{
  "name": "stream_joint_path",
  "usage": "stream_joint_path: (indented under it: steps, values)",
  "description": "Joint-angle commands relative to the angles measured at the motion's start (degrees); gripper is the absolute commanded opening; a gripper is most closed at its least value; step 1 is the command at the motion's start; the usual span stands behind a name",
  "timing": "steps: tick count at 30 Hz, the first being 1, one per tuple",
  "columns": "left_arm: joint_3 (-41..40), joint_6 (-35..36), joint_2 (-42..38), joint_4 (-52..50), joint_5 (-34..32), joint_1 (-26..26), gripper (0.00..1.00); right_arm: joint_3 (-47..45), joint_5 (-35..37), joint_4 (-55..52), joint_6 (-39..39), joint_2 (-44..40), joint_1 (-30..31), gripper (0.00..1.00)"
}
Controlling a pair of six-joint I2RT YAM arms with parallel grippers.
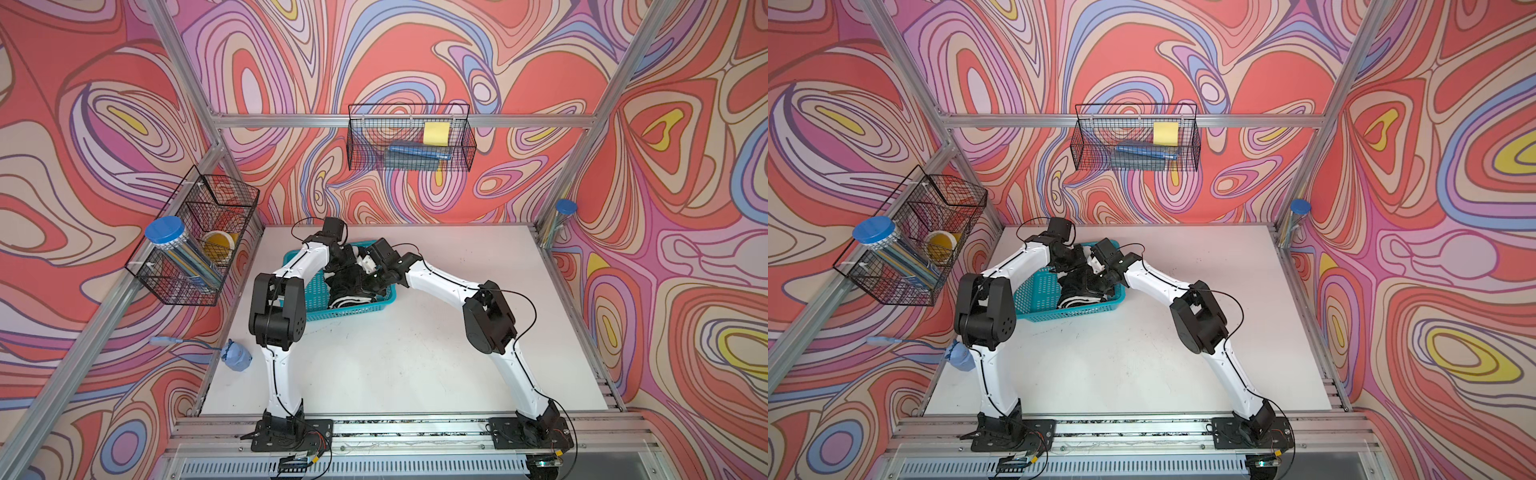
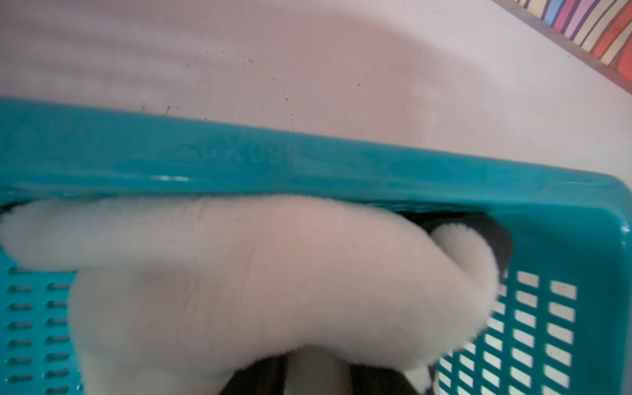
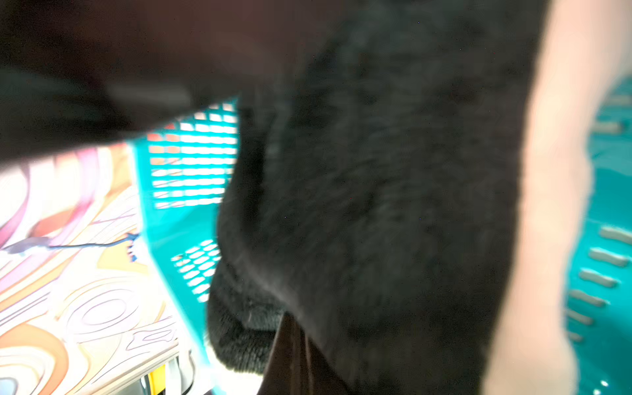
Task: Roll up the pillowcase
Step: Place the pillowcase in the bin.
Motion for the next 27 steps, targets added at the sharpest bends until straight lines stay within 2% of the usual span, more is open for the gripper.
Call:
stream_joint_path:
  steps: [1, 9, 13, 16, 18, 23, 27]
  values:
    - [-1.3, -1.5, -2.6, -1.23, -0.16, 0.45, 0.52, -1.18, 3.09, -4.4, 0.98, 4.34, 0.24, 0.0]
    - [2.02, -0.77, -8.14, -4.33, -0.48, 1.15, 0.73, 2.08, 2.68, -7.44, 0.91, 7.12, 0.23, 0.0]
    - [1.71, 0.73, -12.79, -5.8, -1.76, 1.16, 0.79, -0.18, 2.58, -4.86, 1.74, 4.73, 0.1, 0.0]
    - [0.84, 1.58, -16.15, -6.69, -3.34, 1.2, 0.86, 1.72, 2.59, -5.5, 1.51, 3.94, -0.22, 0.0]
    - [0.19, 1.79, -17.98, -7.25, -3.79, 1.15, 0.99, 2.44, 2.12, -4.74, 1.57, 2.91, -0.29, 0.0]
    - [-1.65, 4.12, -23.28, -7.72, -3.55, 1.15, 0.99, 3.87, -1.72, -1.34, 3.62, 0.07, -0.99, 0.04]
    - [-3.05, 8.1, -26.74, -8.04, -1.06, 0.07, 0.99, 7.17, -1.69, -3.99, 3.15, -1.06, -1.34, 0.15]
